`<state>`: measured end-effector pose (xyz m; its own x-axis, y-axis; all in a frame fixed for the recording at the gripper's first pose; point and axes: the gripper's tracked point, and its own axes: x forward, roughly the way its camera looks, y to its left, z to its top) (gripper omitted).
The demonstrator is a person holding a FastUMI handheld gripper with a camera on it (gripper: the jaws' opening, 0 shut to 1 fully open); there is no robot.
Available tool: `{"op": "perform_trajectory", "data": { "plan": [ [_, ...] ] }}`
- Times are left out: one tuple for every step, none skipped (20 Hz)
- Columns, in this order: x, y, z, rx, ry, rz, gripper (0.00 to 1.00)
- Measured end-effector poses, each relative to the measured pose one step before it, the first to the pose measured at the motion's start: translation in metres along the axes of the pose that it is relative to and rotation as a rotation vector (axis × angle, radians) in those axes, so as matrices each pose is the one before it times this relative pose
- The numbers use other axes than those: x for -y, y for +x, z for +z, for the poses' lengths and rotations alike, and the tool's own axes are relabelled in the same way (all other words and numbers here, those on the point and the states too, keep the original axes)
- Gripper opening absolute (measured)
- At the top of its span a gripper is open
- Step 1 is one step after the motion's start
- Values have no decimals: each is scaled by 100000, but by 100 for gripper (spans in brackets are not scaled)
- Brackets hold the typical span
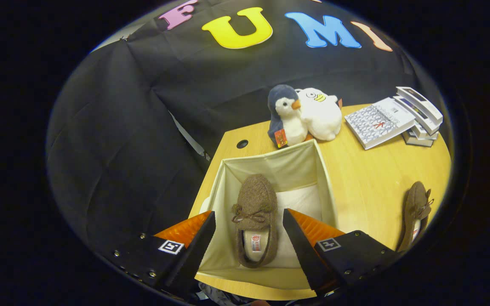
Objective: Open the storage box then place both shoes into the box .Put the left shoe in first, then the right shoe, with the right side of both shoes facing outward in a uniform manner.
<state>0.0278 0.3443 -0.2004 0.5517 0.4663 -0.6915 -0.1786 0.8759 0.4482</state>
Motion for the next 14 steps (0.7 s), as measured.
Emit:
{"op": "perform_trajectory", "data": {
  "plan": [
    [580, -836, 488, 1719, -1339, -316, 98],
    [489, -856, 446, 1751, -1307, -78, 98],
    [866, -860, 522, 1884, -1202, -799, 98],
    [1059, -938, 478, 1768, -1589, -1060, 98],
    [1134, -777, 516, 1948, -1814, -1343, 98],
    [1216, -774, 407, 1800, -1809, -1602, 98],
    [1230, -718, 301, 1273, -1717, -1708, 98],
    [1196, -702, 226, 1219, -1380, -1606, 98],
    [1213, -627, 320, 1308, -1238, -1516, 98],
    [1203, -530, 259, 1305, -1101, -1537, 98],
    [1310, -485, 168, 813, -887, -1632, 98],
    [1318, -544, -57, 315, -704, -1973, 98],
    [1298, -395, 5, 382, -289, -1903, 98],
    [1213, -319, -99, 110, 6, -1336, 98]
  ]
}}
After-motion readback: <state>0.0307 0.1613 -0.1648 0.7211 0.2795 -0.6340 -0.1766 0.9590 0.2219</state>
